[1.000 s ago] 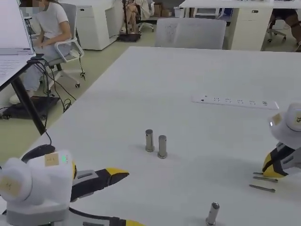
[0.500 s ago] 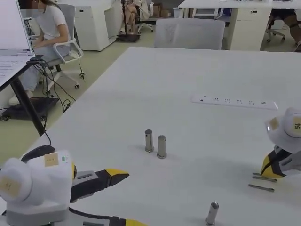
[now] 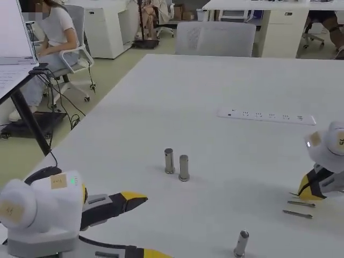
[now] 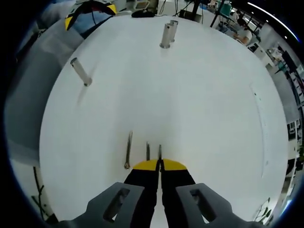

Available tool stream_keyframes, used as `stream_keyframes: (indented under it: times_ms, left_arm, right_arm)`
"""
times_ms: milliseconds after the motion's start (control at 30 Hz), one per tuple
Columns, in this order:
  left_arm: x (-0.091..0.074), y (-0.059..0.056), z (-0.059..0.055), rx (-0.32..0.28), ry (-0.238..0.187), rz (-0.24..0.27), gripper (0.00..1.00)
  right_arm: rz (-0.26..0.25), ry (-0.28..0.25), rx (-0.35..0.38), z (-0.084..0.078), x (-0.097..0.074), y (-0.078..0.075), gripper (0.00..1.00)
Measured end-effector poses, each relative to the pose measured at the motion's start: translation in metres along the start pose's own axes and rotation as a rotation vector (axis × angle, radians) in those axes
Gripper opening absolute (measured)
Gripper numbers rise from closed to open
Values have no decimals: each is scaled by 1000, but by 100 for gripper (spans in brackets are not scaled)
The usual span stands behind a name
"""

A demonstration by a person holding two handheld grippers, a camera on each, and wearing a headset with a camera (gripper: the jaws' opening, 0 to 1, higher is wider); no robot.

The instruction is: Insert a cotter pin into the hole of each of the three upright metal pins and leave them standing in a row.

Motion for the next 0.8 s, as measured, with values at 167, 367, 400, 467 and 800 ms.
stream_keyframes:
  times_ms: [167,367,400,467,800]
  left_arm:
    - [-1,-1,-1,-2,0,1,75]
    - [-1,-1,-2,-2,1,1,75]
    - [-1,-1,-2,-2,1,0,75]
    - [0,-2,-2,-3,0,-1,75]
    - [1,-2,-1,-2,-2,-4,74]
  right_arm:
    - [-3,-1,0,0,-1,0,2]
    - [-8,0,1,0,-1,0,2]
    - [-9,0,3,0,-1,0,2]
    - [-12,0,3,-1,-1,0,2]
    - [-24,-1,5,-1,-4,-1,2]
Point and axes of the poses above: the centre of the closed fingertips' face, and the gripper's own axes: x roughly forward along the fingers, y roughly to its left, z roughly out of its top, the point moved 1 cm from there along -x, roughly backward along the fingers, and after that the axes turned 14 degrees about -z, right-handed, at the moved point
